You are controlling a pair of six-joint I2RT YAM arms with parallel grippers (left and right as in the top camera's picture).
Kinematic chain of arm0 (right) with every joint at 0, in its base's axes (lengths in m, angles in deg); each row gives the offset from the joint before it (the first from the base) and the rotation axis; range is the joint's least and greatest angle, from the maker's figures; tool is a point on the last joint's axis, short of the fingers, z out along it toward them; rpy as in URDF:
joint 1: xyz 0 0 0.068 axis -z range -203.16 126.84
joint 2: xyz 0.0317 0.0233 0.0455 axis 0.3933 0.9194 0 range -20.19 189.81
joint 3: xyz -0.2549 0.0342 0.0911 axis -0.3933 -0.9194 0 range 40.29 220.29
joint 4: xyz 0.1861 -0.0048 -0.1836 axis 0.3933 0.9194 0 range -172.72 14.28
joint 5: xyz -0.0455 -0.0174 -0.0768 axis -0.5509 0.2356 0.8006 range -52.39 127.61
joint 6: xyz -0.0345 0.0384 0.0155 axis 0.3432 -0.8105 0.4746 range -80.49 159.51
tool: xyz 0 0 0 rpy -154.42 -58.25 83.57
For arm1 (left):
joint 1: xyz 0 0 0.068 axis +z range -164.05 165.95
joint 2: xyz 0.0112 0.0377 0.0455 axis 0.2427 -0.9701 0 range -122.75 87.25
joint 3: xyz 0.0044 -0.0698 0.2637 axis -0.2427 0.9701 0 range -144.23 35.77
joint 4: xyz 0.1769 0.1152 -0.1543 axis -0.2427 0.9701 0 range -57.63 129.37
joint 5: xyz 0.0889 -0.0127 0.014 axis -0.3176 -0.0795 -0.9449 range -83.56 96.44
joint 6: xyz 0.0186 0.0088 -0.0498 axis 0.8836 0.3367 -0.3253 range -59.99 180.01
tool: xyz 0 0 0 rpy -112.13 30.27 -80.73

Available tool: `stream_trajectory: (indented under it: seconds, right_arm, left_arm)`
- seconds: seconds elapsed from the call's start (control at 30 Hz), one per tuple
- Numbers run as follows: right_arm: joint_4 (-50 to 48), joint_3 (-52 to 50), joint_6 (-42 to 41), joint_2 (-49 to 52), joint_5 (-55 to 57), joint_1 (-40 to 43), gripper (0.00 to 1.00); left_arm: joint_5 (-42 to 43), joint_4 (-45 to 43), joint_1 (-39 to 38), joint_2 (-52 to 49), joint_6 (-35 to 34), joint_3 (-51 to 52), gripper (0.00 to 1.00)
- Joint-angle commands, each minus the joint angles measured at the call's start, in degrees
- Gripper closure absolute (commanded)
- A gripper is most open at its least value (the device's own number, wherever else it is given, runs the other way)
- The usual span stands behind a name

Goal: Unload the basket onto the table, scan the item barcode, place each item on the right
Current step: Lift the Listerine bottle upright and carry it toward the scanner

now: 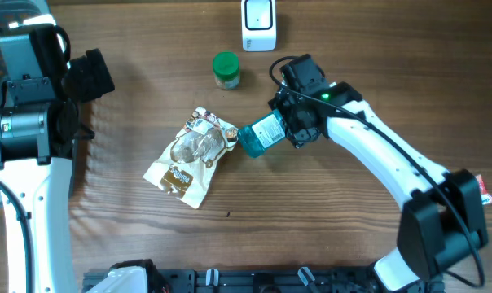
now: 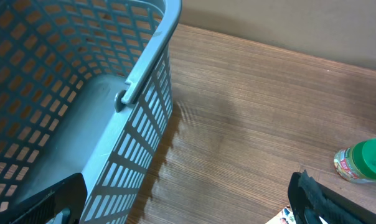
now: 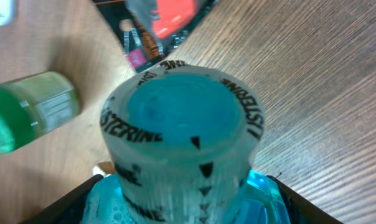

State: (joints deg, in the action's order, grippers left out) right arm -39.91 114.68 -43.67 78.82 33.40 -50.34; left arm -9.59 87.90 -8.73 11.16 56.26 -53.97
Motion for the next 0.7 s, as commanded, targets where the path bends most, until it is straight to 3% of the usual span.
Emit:
stream_trajectory:
  seconds: [0.0, 0.67]
  right_arm:
    - [1.8, 0.4, 0.7, -2.9, 1.0, 0.2, 0.36]
    - [5.0, 0.4, 5.2, -2.9, 0.8, 0.2, 0.36]
  left_arm:
    - [-0.3, -0.1, 0.4, 0.7, 0.3, -0.3, 0.0]
    - [-0.3, -0.1, 0.4, 0.7, 0.3, -0.3, 0.0]
